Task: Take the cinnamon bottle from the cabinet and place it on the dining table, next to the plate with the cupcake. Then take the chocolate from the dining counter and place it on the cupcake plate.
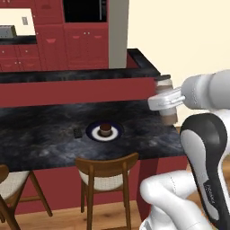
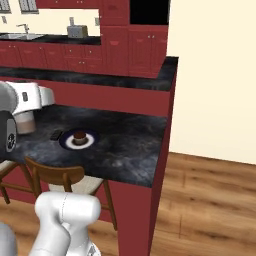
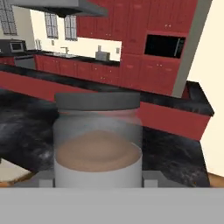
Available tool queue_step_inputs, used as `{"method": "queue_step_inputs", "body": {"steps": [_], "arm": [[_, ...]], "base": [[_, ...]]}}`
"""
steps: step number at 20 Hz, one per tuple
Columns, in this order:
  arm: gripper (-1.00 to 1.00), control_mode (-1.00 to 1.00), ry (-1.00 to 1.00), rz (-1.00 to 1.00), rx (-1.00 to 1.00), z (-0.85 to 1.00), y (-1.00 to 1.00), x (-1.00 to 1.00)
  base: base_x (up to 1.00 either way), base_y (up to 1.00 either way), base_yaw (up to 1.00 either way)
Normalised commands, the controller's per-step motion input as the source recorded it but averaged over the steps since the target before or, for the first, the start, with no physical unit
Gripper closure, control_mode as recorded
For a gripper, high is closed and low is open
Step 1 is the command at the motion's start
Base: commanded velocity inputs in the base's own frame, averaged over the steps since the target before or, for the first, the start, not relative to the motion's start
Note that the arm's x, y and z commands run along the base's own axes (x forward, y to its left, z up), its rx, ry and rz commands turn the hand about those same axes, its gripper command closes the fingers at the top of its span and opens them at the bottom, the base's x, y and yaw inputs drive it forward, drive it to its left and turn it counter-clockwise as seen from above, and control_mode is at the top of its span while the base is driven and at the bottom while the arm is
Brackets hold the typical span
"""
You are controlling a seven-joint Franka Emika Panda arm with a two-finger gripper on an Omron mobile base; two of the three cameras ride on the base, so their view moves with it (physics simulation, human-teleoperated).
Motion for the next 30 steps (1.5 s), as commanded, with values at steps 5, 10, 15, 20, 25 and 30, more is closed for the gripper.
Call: {"method": "queue_step_inputs", "body": {"steps": [5, 10, 15, 20, 25, 30], "arm": [[1.0, -1.0, 0.08, 0.48, 0.05, -0.3, -0.3, 0.06], [1.0, -1.0, -0.02, 0.41, 0.1, -0.35, -0.31, 0.11], [1.0, -1.0, 0.24, 0.23, 0.3, -0.42, -0.18, 0.49], [1.0, -1.0, 0.02, 0.15, 0.25, -0.45, -0.09, 0.32], [1.0, -1.0, -0.01, 0.1, 0.0, -0.44, 0.01, 0.37], [1.0, -1.0, -0.01, 0.02, 0.0, -0.32, -0.03, 0.28]], "base": [[0.0, 0.0, 0.0], [0.0, 0.0, 0.0], [0.0, 0.0, 0.0], [0.0, 0.0, 0.0], [0.0, 0.0, 0.0], [0.0, 0.0, 0.0]]}}
